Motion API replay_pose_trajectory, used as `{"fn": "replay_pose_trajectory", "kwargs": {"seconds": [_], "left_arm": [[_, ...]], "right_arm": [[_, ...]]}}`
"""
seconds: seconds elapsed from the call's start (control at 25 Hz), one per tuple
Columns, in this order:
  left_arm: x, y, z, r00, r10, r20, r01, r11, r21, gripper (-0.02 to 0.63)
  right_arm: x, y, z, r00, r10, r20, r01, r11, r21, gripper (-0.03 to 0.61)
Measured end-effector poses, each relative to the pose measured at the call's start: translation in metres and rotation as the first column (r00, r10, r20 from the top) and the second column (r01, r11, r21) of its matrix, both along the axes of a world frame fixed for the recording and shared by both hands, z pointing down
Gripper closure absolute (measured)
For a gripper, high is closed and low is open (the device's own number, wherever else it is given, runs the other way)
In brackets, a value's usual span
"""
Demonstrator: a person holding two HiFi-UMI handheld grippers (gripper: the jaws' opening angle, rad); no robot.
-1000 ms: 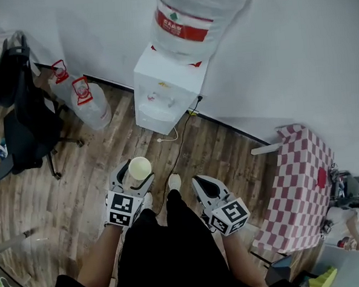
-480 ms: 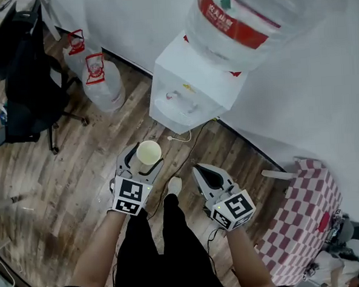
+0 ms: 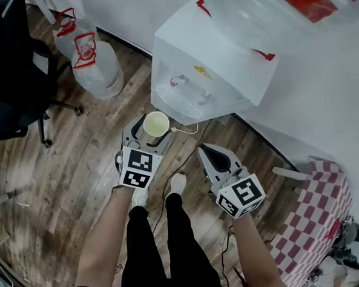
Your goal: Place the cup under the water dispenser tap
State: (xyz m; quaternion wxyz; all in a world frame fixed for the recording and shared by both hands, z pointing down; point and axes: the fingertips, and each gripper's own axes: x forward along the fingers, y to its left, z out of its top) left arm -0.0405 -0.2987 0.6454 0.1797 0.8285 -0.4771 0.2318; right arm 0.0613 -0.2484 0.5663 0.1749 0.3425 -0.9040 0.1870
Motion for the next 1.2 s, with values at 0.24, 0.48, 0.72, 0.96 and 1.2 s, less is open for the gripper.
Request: {"fn": "replay_pose_trajectory", "kwargs": {"seconds": [0.24, 0.48, 0.72, 0.96, 1.2], "left_arm": [[0.003, -0.035, 0.068, 1.000, 0.015, 0.026, -0.016, 1.000, 0.006, 0.255], [0.004, -0.067, 0.112, 0.998, 0.046, 0.049, -0.047, 0.998, 0.029, 0.254], [0.007, -0.089, 0.130, 0.996, 0.071, 0.051, -0.074, 0.996, 0.050, 0.253], [0.016, -0.109, 0.139, 0.995, 0.092, 0.050, -0.094, 0.994, 0.058, 0.253], [0.025, -0.124, 0.144, 0.989, 0.126, 0.072, -0.131, 0.989, 0.065, 0.253]], "right_arm": [[0.007, -0.011, 0.063, 0.999, -0.015, -0.036, 0.015, 1.000, 0.002, 0.568], [0.010, -0.024, 0.104, 0.999, 0.017, -0.038, -0.016, 1.000, 0.017, 0.568], [0.006, -0.033, 0.129, 0.998, 0.050, -0.030, -0.049, 0.998, 0.033, 0.568], [-0.004, -0.052, 0.140, 0.992, 0.129, -0.009, -0.128, 0.990, 0.058, 0.568], [-0.014, -0.068, 0.146, 0.986, 0.164, -0.002, -0.163, 0.984, 0.074, 0.568]]}}
